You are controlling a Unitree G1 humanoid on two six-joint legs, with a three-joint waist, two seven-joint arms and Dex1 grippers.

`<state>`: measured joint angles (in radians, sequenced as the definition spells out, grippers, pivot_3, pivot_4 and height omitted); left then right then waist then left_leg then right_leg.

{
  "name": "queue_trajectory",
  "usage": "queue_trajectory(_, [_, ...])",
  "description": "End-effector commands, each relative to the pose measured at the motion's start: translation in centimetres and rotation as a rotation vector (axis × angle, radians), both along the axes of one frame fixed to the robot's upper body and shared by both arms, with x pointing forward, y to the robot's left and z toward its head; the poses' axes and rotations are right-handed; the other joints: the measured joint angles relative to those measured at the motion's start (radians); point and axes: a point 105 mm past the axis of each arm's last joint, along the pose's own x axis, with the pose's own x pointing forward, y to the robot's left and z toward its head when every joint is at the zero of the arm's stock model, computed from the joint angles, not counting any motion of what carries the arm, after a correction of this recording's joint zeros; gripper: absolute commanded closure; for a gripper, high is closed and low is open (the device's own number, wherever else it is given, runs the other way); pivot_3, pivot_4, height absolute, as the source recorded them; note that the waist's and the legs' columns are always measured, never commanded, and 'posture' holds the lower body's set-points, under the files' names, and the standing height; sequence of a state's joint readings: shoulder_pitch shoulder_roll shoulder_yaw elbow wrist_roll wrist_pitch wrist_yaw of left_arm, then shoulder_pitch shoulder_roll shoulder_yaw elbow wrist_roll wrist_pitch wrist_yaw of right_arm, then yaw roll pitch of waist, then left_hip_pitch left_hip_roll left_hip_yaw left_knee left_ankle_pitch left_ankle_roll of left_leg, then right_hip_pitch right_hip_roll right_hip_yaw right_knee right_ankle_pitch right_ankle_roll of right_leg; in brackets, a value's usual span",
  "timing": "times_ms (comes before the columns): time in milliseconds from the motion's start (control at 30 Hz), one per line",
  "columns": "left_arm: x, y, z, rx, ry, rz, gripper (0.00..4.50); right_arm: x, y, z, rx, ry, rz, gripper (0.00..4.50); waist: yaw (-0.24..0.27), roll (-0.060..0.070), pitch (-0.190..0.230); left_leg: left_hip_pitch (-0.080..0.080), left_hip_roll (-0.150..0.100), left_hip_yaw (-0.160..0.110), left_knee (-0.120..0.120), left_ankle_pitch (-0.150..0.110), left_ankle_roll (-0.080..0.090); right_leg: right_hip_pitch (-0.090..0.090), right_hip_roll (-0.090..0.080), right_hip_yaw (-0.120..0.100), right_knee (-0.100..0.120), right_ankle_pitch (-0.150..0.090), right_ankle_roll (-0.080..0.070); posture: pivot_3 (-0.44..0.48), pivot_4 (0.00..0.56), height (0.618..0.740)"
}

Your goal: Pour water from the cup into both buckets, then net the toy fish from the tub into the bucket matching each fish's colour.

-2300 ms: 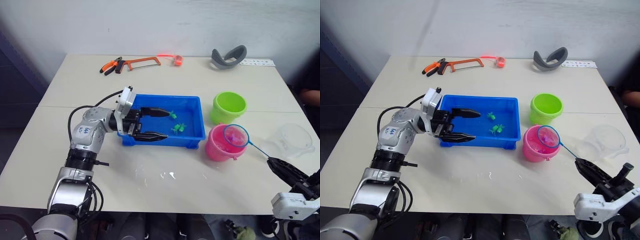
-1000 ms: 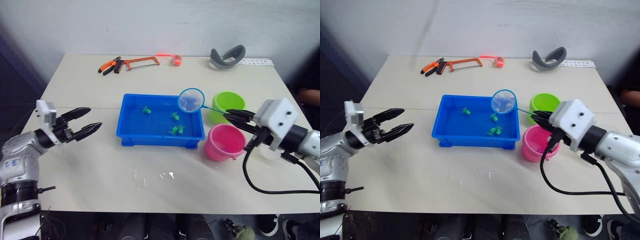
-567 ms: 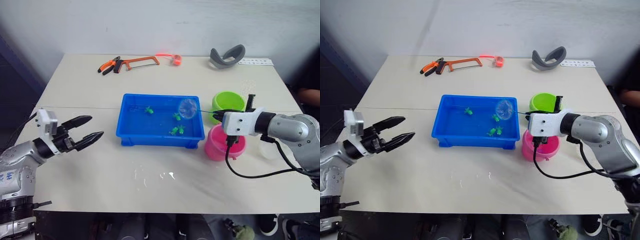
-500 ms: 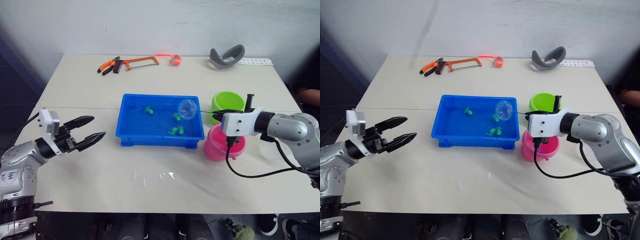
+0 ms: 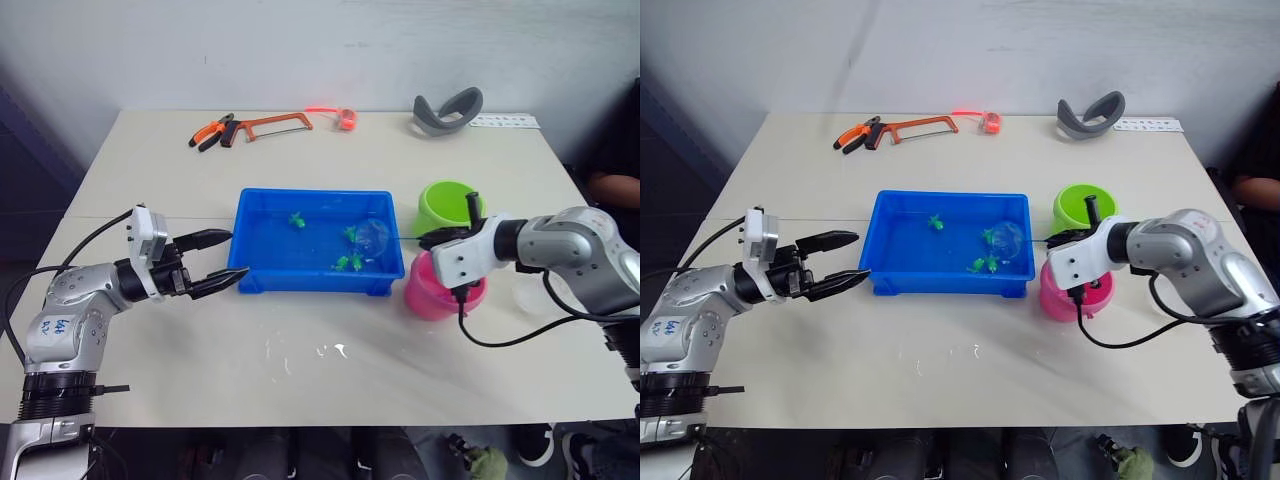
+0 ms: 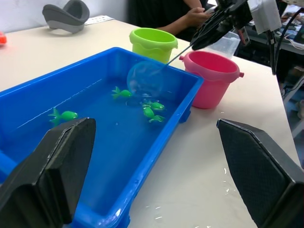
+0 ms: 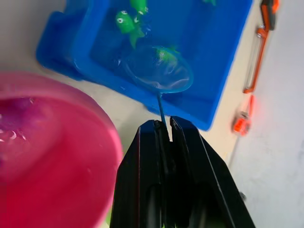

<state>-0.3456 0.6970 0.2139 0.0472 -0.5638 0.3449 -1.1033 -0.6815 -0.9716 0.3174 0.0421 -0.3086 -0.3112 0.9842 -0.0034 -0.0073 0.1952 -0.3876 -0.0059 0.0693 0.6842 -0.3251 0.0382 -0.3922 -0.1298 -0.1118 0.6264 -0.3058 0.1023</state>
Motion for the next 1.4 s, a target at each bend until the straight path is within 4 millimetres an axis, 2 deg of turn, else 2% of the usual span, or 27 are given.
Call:
queue_trajectory(33, [-0.1, -0.5, 1.1, 0.014, -0.058, -0.024, 0.06, 0.0, 0.3, 1.0, -0.046, -0.008, 0.004, 4.5, 0.0, 0.0, 0.0, 0.0, 0.0, 0.0, 0.0, 0.0, 0.0, 0.0, 0.0, 0.0, 0.0, 0.0, 0.0, 0.0, 0.15, 0.74])
queue_trajectory(167, [-0.1, -0.7, 1.1, 0.013, -0.064, -0.027, 0.06, -0.2, 0.9, 1.0, -0.043, 0.055, -0.004, 4.5, 0.001, 0.0, 0.0, 0.0, 0.0, 0.0, 0.0, 0.0, 0.0, 0.0, 0.0, 0.0, 0.0, 0.0, 0.0, 0.0, 0.15, 0.74])
queue_trajectory(400, [-0.2, -0.8, 1.1, 0.008, -0.067, -0.027, 0.06, -0.5, 0.7, 0.7, -0.072, 0.129, -0.006, 4.5, 0.002, 0.0, 0.0, 0.0, 0.0, 0.0, 0.0, 0.0, 0.0, 0.0, 0.0, -0.001, 0.0, 0.0, 0.0, 0.0, 0.15, 0.74])
queue_trajectory(633, [-0.5, -1.0, 0.9, 0.0, -0.059, -0.025, 0.06, -1.5, 3.0, 0.1, -0.006, 0.181, 0.115, 4.5, 0.0, 0.0, 0.0, 0.0, 0.0, 0.0, 0.0, 0.0, 0.0, 0.0, 0.0, -0.001, 0.0, 0.0, 0.0, 0.0, 0.15, 0.74])
queue_trajectory(767, [-0.7, -1.0, 0.8, -0.004, -0.056, -0.022, 0.06, -1.8, 4.5, 0.5, 0.15, 0.227, 0.153, 4.5, -0.001, 0.0, 0.0, 0.0, 0.0, 0.0, 0.0, 0.0, 0.0, 0.0, 0.0, -0.001, 0.0, 0.0, 0.0, 0.0, 0.15, 0.74])
queue_trajectory(867, [-0.7, -1.0, 0.8, -0.005, -0.054, -0.019, 0.06, -1.7, 4.4, 0.2, 0.224, 0.281, 0.111, 4.5, 0.0, 0.0, 0.0, 0.0, 0.0, -0.001, 0.0, 0.0, 0.0, 0.0, 0.0, -0.001, 0.0, 0.0, 0.0, 0.0, 0.15, 0.74])
queue_trajectory(1133, [-0.7, -0.6, 0.8, -0.004, -0.051, -0.008, 0.06, -1.7, 3.3, 0.1, 0.286, 0.359, 0.025, 4.5, 0.002, 0.0, 0.0, 0.0, 0.0, -0.001, 0.0, 0.0, 0.0, 0.0, 0.0, -0.001, 0.0, 0.0, 0.0, 0.0, 0.15, 0.74])
queue_trajectory(1400, [-0.7, -0.7, 0.8, -0.005, -0.051, -0.009, 0.06, -1.4, 2.3, -0.5, 0.211, 0.326, -0.012, 4.5, 0.001, 0.0, 0.0, 0.0, 0.0, -0.001, 0.0, 0.0, 0.0, 0.0, 0.0, -0.001, 0.0, 0.0, 0.0, 0.0, 0.15, 0.74])
